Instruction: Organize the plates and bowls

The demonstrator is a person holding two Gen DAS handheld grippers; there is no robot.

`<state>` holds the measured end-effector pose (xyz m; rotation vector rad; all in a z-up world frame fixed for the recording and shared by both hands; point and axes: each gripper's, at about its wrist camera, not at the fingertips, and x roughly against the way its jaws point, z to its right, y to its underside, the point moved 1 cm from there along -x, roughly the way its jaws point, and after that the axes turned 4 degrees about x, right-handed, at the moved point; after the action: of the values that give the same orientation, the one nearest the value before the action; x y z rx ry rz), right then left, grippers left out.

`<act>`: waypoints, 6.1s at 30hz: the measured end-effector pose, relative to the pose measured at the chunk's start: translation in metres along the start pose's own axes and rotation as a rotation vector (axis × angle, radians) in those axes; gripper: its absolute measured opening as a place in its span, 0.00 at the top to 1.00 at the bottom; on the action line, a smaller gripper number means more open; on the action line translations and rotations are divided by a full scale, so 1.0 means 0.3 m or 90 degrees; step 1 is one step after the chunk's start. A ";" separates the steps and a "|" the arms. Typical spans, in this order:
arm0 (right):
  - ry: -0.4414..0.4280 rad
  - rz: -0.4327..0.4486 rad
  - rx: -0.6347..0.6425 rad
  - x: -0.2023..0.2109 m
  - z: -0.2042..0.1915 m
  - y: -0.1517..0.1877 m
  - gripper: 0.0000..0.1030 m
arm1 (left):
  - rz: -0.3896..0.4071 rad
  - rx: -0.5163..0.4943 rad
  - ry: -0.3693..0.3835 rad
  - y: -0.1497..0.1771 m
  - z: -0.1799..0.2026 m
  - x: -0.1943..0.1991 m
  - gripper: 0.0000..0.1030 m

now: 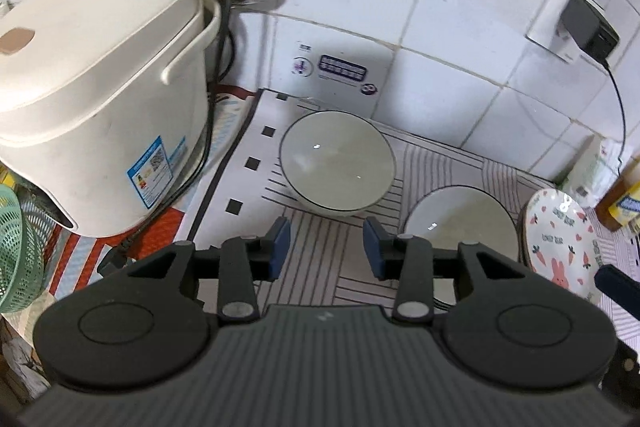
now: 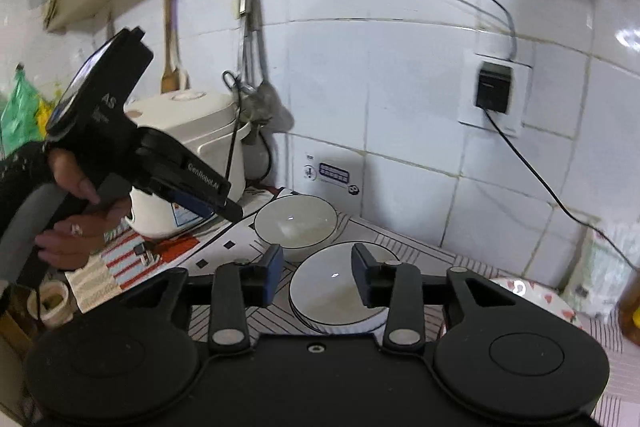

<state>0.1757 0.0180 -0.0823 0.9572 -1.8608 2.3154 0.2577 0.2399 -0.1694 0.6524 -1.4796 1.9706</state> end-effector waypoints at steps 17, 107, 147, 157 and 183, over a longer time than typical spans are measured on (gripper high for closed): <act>-0.088 -0.121 -0.106 -0.431 0.036 -0.070 0.56 | 0.001 0.091 -0.036 -0.043 -0.113 -0.295 0.60; 0.132 -0.089 -0.110 -0.277 0.127 0.137 0.85 | -0.145 -0.104 -0.005 0.111 0.292 -0.180 0.85; 0.079 -0.145 -0.162 0.107 0.106 0.062 0.62 | -0.078 -0.197 0.031 0.189 0.391 0.217 0.71; 0.050 -0.138 -0.127 0.209 0.058 0.089 0.42 | -0.074 -0.204 0.076 0.287 0.364 0.263 0.68; 0.011 -0.154 -0.079 -0.138 -0.008 0.316 0.27 | 0.015 -0.060 0.096 0.181 0.125 0.074 0.31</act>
<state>0.1723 0.0073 -0.1851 1.0749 -1.7476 2.0406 0.2051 0.1957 -0.1812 0.4381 -1.4832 1.9090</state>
